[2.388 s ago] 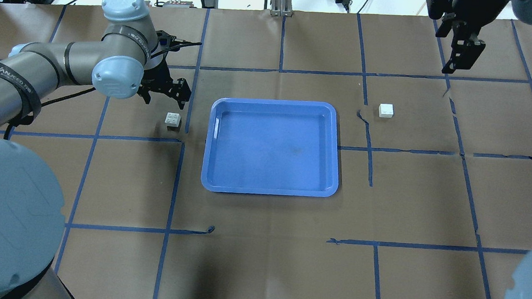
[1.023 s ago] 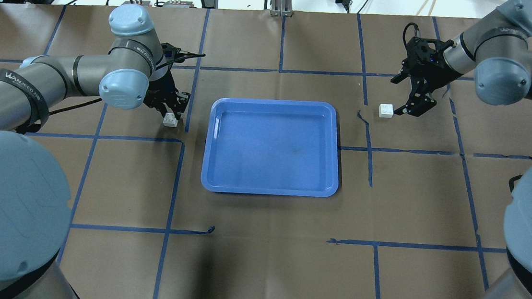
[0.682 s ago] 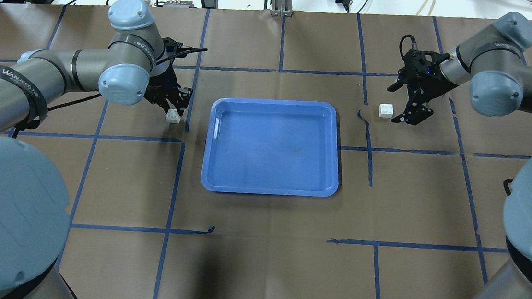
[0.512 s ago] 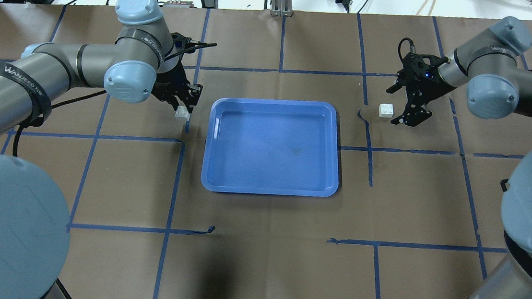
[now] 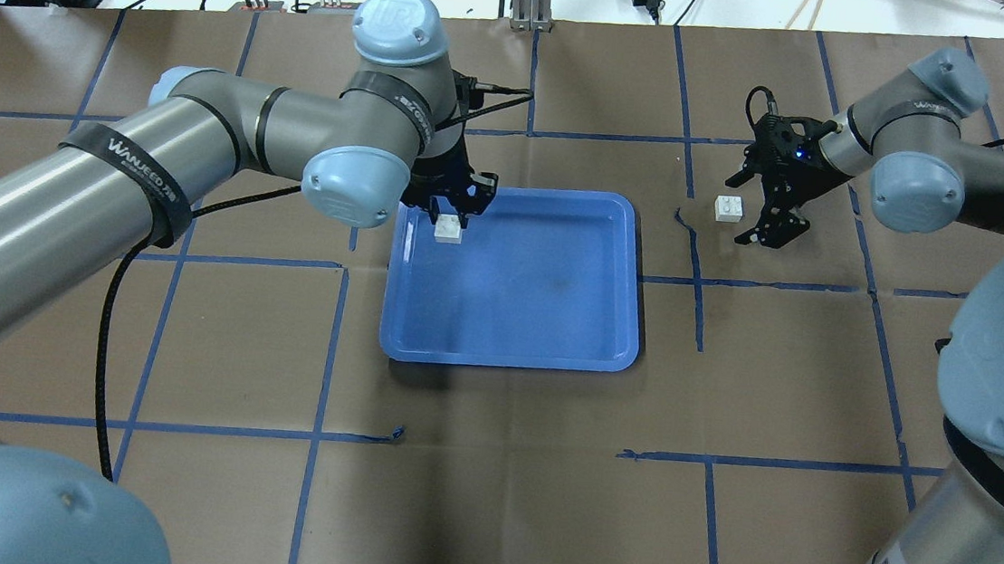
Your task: Assemble white blocks and place on blue tray
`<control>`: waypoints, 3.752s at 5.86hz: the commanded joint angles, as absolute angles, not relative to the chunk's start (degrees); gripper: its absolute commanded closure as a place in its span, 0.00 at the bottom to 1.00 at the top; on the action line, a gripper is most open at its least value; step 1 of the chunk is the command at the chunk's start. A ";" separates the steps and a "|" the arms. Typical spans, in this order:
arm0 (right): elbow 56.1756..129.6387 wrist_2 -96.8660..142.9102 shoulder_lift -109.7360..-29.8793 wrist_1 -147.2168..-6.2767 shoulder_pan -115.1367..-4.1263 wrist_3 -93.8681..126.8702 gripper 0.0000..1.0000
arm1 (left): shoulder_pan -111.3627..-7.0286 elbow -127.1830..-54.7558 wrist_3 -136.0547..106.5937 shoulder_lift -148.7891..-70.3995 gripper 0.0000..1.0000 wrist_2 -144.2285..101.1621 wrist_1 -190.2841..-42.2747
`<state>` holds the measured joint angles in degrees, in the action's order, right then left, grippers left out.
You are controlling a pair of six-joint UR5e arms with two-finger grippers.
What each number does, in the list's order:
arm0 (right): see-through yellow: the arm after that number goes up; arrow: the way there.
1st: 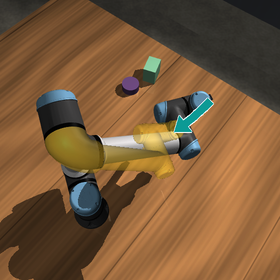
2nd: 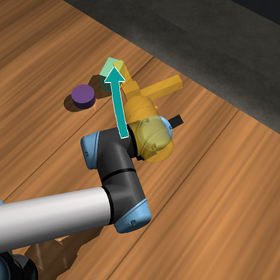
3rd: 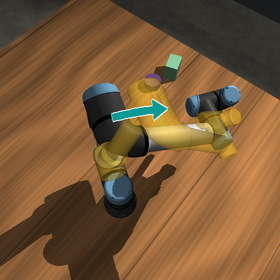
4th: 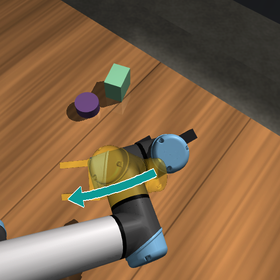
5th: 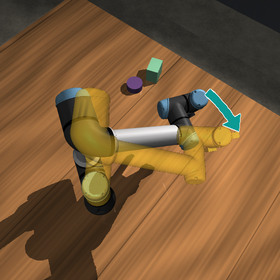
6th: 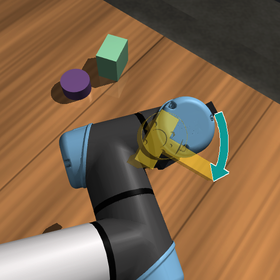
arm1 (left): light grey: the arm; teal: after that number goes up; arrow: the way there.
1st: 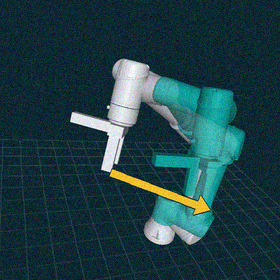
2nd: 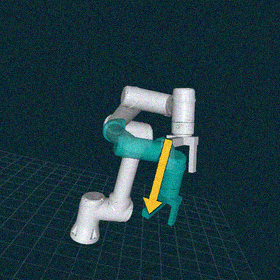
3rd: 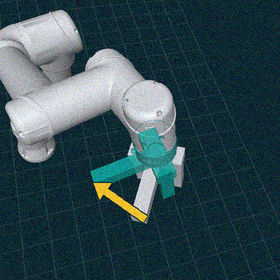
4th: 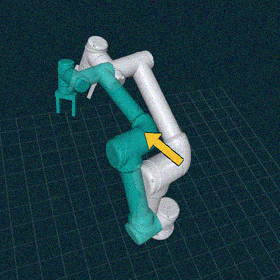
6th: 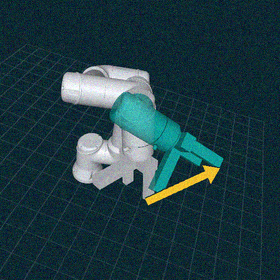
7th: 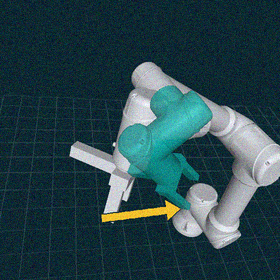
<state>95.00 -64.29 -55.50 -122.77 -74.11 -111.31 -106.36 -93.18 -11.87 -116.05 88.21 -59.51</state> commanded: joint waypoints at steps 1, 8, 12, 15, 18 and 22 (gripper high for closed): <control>94.75 -63.81 -55.28 -122.70 -74.00 -110.74 0.15 | -111.26 -93.16 -17.15 -115.15 0.77 89.11 -59.59; 93.44 -63.81 -55.98 -122.43 -72.69 -110.39 0.82 | -111.36 -94.21 59.28 -117.68 0.78 92.64 -59.23; 93.13 -63.64 -67.20 -112.16 -73.12 -107.75 0.82 | -112.49 -94.30 61.96 -121.03 0.71 92.46 -57.22; 99.32 -59.06 -73.04 -112.59 -73.39 -107.49 0.82 | -113.99 -94.48 62.14 -120.24 0.02 92.29 -56.78; 99.40 -59.33 -73.04 -112.33 -73.39 -107.49 0.81 | -112.17 -92.90 59.44 -113.16 0.02 92.90 -63.07; 103.36 -58.97 -73.22 -117.12 -80.64 -99.96 0.81 | -99.65 -90.79 46.85 -96.36 0.02 90.09 -86.61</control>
